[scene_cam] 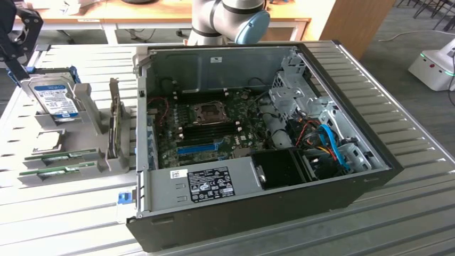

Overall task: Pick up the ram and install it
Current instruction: 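Pick up the ram and move it above insertion slot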

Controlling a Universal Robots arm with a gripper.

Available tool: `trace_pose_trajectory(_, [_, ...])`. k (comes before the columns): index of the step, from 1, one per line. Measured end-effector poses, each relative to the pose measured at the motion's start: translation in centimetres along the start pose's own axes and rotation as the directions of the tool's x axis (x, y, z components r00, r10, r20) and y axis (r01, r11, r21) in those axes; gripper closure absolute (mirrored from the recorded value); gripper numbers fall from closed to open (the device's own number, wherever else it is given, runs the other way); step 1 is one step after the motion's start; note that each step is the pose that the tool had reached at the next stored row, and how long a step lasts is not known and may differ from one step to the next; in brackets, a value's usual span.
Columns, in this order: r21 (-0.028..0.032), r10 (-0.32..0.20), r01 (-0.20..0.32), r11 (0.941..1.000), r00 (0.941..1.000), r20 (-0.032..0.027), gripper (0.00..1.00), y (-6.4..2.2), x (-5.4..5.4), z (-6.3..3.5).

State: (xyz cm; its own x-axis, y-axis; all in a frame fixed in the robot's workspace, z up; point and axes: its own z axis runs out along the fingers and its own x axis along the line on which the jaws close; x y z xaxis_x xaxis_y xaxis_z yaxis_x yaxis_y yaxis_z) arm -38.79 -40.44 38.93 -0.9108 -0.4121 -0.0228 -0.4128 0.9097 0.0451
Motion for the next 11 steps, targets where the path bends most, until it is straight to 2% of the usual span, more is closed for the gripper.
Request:
trace_pose_trajectory(6, [-0.0017, -0.070, 0.070, 0.9976, 0.9976, -0.0032, 0.89, 0.00, 0.00, 0.02])
trace_pose_trajectory(11, [-0.0034, -0.130, 0.130, 0.9915, 0.9915, -0.0058, 0.89, 0.00, 0.00, 0.03])
